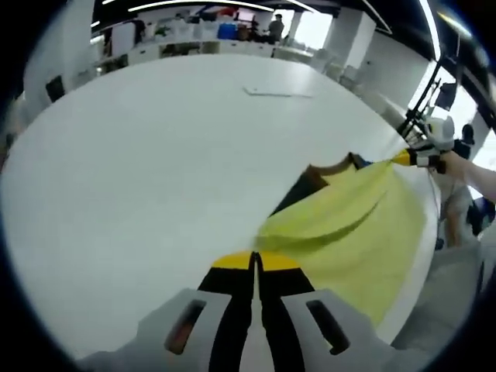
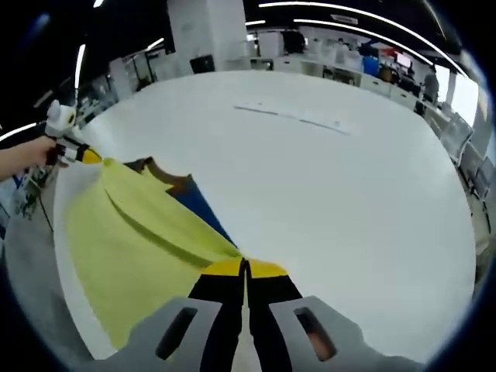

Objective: Fold the garment on the visible template until the final outline fits inside the template.

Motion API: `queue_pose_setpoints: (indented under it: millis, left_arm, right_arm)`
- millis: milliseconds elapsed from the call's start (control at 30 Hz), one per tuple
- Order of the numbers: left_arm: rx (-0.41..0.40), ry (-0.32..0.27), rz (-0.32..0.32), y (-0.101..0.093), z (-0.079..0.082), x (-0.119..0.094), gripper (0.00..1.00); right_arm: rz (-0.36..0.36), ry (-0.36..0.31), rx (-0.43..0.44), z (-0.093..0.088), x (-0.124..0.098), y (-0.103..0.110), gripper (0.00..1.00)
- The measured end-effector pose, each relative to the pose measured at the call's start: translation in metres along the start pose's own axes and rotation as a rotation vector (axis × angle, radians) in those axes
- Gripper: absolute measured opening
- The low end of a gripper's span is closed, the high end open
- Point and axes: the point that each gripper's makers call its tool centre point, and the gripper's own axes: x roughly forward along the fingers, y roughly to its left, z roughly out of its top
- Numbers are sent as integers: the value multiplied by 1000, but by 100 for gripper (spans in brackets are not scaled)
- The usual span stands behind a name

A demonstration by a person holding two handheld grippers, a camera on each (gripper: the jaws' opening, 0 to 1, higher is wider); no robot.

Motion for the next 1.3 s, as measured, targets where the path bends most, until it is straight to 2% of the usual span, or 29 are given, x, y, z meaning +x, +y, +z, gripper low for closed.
queue_pose_setpoints:
  millis: [200,300,467,600,767,800,833,1100,1300]
  left_arm:
    - [18,-10,-10,-2,4,5,0]
    - [66,-21,-20,-5,9,10,0]
    - [112,-2,-36,-7,9,23,8]
    - [113,2,-31,-6,9,29,6]
    - [118,23,20,4,7,34,0]
    - [111,21,19,4,8,35,0]
    - [113,23,19,4,7,35,0]
    - [119,22,28,6,8,35,0]
    - [124,13,33,5,10,30,2]
  right_arm:
    - [7,30,-3,-3,7,-3,1]
    - [12,46,4,-5,11,-4,1]
    - [19,60,3,-7,15,-4,1]
    - [24,64,-1,-8,16,-5,1]
    - [16,62,-2,-6,18,-9,1]
    - [-23,60,-20,-5,18,-16,1]
    - [-30,72,-27,-7,18,-18,1]
    - [-14,38,-23,-3,13,-16,1]
    - [15,-7,-65,5,11,0,1]
